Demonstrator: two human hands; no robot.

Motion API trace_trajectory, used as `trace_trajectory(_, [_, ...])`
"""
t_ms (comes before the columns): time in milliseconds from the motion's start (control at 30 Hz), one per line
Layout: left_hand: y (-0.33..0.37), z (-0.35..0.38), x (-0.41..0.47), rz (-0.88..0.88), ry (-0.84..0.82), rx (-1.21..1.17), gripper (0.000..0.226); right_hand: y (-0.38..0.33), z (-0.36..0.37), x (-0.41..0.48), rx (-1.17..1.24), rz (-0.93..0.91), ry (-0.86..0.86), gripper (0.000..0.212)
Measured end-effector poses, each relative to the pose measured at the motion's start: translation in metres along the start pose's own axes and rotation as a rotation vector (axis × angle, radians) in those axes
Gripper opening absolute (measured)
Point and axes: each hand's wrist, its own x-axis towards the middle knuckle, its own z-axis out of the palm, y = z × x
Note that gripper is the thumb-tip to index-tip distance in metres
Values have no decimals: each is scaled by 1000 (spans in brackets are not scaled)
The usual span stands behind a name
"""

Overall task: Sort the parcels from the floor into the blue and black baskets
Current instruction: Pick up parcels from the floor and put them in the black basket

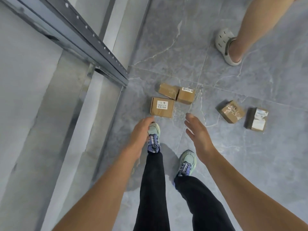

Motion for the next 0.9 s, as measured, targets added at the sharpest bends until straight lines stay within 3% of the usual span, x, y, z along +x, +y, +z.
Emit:
trace_trajectory(267, [-39,19,199,14,-83,137,22,99,20,166,6,91,94,58])
trace_trajectory(400, [-63,22,288,21,-121,199,21,145,34,241,-13,100,124,41])
trace_trajectory(533, [-89,20,366,20,-88,279,20,184,43,311,-39,120,168,63])
trace_trajectory(600, [-103,20,398,10,-81,301,18,199,46,339,-45,126,185,64])
trace_trajectory(700, [-121,22,432,1,-113,317,57,215,46,370,-51,130,235,59])
trace_trajectory(800, [-130,26,450,-27,-124,259,60,226,47,389,-56,147,248,68])
trace_trajectory(900, [-130,31,460,-49,-135,201,81,234,48,400,-40,160,234,90])
